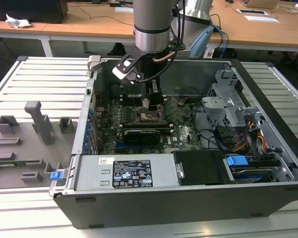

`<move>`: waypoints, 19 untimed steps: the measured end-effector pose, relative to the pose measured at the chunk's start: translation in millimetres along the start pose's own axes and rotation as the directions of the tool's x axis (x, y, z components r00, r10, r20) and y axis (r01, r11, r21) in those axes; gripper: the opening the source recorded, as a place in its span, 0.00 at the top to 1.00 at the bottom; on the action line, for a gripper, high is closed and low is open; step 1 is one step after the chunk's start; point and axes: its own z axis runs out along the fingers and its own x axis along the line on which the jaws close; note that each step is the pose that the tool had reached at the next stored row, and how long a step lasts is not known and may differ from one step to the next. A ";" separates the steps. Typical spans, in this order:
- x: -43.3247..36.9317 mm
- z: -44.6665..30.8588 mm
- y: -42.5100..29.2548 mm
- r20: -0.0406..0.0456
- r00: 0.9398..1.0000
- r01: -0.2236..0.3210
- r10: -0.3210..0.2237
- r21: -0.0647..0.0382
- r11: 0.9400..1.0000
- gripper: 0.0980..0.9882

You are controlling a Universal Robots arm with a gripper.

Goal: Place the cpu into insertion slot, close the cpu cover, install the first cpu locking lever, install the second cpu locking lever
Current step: 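Place the cpu into insertion slot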

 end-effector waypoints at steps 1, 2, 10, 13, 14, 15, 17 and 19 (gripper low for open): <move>0.4 1.3 -0.1 0.000 1.000 -0.003 0.003 0.001 1.000 0.52; 0.8 2.6 -0.1 0.000 1.000 -0.005 0.005 0.002 1.000 0.52; 3.1 11.9 -0.7 0.003 1.000 -0.009 0.009 0.006 1.000 0.52; 4.2 21.3 -1.3 0.004 1.000 -0.011 0.011 0.010 1.000 0.52; 4.3 23.3 -1.4 0.004 1.000 -0.011 0.011 0.010 1.000 0.52; 4.4 25.0 -1.6 0.004 1.000 -0.011 0.011 0.011 1.000 0.52; 5.5 29.8 -1.9 0.004 1.000 -0.012 0.012 0.012 1.000 0.52; 6.9 33.6 -2.0 0.006 1.000 -0.026 0.026 0.012 1.000 0.52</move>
